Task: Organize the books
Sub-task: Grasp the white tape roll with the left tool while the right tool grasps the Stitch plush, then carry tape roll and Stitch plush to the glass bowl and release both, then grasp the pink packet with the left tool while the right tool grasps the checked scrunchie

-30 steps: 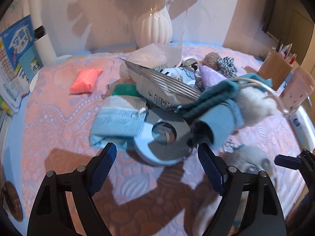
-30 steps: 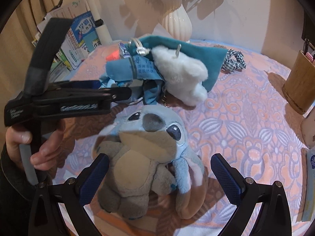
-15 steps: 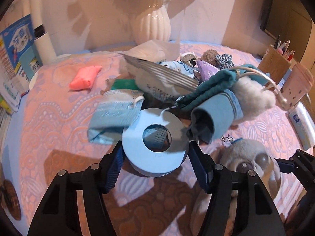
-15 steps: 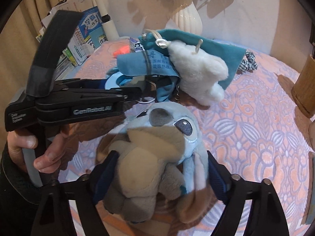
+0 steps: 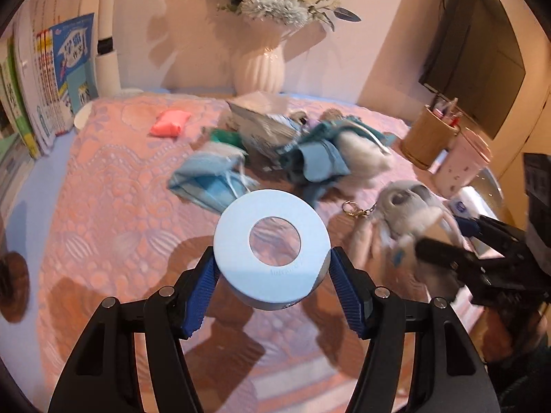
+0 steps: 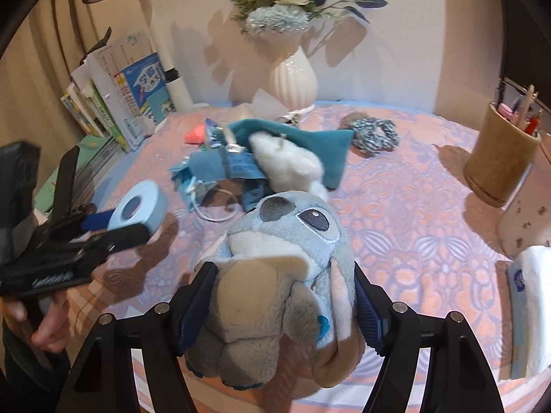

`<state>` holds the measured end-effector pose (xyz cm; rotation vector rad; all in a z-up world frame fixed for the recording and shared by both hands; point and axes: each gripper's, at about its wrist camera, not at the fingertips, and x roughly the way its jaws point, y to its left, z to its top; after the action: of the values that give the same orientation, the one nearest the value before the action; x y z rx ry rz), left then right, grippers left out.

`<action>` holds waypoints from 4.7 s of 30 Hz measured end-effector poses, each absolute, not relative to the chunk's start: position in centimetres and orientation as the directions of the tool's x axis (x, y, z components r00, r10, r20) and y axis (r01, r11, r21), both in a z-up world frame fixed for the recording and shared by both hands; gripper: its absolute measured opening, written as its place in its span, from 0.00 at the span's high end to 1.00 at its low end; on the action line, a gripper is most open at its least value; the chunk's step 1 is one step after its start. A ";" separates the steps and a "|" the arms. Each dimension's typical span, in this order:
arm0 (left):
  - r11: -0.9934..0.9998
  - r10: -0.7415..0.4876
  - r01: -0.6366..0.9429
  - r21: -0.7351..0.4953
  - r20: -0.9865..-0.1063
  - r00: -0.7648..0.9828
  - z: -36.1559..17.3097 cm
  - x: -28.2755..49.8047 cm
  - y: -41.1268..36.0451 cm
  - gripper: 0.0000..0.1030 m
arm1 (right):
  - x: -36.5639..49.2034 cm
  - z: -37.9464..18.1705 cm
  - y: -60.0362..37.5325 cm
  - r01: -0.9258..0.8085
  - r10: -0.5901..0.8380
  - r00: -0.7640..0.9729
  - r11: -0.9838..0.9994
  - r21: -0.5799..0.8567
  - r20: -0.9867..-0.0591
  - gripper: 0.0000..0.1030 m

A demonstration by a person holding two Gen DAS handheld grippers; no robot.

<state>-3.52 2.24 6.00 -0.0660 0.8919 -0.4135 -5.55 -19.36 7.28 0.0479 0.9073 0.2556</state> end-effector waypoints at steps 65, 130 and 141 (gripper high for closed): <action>0.537 -0.720 0.822 -0.187 -0.609 0.332 15.1 -3.3 -42.4 0.25 | -15.4 15.5 -58.4 0.616 -0.313 0.643 0.754 0.229 -0.699 0.32; 0.990 -0.088 0.139 -0.010 -0.814 0.574 2.0 19.5 5.5 0.67 | 18.0 3.4 -26.2 0.002 0.150 0.552 0.983 0.182 -0.820 0.70; 0.981 -0.168 0.190 -0.043 -0.684 0.710 10.6 12.5 3.6 0.67 | 12.4 9.8 -26.3 -0.026 0.140 0.658 0.986 0.164 -0.740 0.85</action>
<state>12.47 3.60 10.63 0.0318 0.7553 -0.1986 12.37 -26.34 9.77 0.1442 0.8479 0.0943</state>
